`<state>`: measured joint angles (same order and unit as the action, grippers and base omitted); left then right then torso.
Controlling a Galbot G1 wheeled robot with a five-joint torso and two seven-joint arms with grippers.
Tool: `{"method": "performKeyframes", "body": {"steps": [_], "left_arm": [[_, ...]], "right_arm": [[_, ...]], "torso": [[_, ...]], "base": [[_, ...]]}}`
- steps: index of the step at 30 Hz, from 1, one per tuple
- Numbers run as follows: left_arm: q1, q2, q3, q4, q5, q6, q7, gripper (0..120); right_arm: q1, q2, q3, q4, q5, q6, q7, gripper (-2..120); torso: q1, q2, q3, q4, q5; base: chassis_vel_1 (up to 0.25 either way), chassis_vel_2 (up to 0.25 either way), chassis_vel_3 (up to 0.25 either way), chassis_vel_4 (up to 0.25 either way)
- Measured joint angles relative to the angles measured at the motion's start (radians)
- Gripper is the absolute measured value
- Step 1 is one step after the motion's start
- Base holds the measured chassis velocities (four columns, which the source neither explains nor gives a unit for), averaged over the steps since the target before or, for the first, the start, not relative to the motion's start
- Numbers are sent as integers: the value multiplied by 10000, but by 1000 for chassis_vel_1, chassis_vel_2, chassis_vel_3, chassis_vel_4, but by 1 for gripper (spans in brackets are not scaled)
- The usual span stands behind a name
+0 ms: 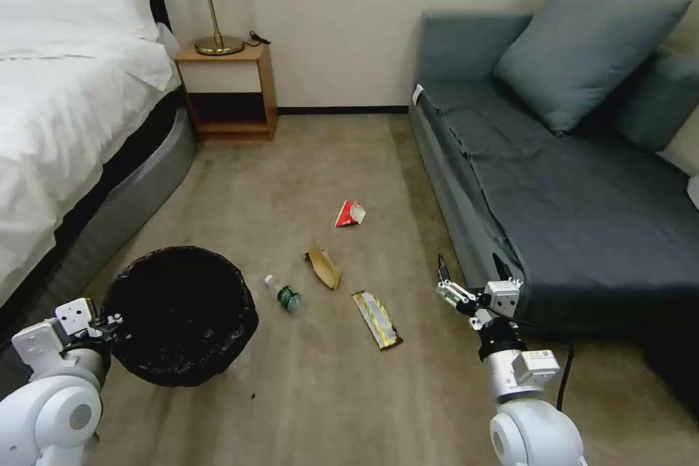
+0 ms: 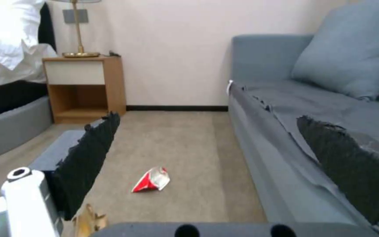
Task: Pick up the trash bin, then pick up the garbage on the floor and place it into the trash bin.
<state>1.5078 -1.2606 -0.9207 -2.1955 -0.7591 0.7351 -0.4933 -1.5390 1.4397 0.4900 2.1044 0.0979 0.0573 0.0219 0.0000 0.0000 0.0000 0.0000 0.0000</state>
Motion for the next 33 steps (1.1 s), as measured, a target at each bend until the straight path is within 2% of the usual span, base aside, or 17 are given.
{"method": "performKeyframes", "body": {"steps": [20,28,33], "left_arm": [[-146,-5,-47,123,24,1,-4,3],[-188,-10,-48,138,28,3,1,3],[-192,30,-47,109,48,3,2,3]], "right_arm": [[38,32,-34,-92,-53,5,-67,100],[77,8,-52,-231,-217,292,-107,100],[265,-343,-327,-259,-80,-170,264,100]], "torso": [[0,0,0,0,0],[0,0,0,0,0],[1,0,0,-1,0]], "base": [[-127,122,122,-120],[-115,123,127,-120],[-47,61,39,-38]]}}
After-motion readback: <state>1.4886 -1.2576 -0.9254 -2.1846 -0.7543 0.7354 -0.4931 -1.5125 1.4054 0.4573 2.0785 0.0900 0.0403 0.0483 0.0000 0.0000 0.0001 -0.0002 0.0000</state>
